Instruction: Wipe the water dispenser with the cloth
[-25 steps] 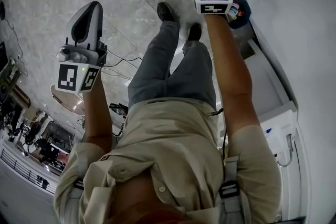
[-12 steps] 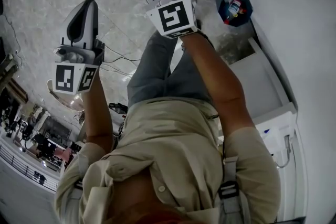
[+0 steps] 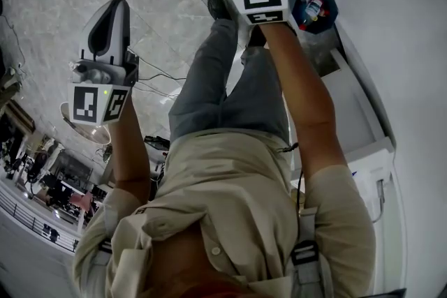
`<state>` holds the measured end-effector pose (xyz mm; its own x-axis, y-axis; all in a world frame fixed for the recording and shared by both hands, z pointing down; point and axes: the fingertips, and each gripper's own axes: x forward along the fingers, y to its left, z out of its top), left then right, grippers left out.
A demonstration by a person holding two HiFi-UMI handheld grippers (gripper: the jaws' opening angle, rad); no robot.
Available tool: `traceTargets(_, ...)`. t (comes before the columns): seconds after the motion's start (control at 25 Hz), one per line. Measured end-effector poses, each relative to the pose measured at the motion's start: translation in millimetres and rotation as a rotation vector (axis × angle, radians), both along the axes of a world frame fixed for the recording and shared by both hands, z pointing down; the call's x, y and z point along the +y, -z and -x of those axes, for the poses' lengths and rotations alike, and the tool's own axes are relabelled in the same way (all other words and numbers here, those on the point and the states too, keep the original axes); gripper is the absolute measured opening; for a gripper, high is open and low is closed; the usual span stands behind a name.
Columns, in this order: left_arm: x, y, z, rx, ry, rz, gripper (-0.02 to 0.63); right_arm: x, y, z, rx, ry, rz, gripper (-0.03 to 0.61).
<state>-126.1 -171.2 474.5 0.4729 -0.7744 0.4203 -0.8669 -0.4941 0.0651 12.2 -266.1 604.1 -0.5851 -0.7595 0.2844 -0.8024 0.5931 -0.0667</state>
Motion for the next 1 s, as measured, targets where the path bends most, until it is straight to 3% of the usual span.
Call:
traceTargets(0.2,-1,-4,2,0.001,0.002,0.006,0.018,-52,-17,-63,0.003,-0.184,0.024,0.106)
traceTargets(0.36,-5,-12,4,-0.001,0.003,0.009,0.020,-51,-24,-60,0.010,-0.182,0.016,0.106)
traceTargets(0.56,-9,-14,4,-0.003,0.006,0.008,0.018,-25,-18,-25,-0.010,-0.109,0.011,0.106)
traceTargets(0.84,-12,-18,3,-0.003,0.005,0.018,0.019,41,-12,60,-0.035,0.110,0.019,0.106)
traceTargets(1.0,-12,-20,0,-0.002,0.003,0.018,0.019,53,-18,70,-0.008,0.177,0.012,0.104)
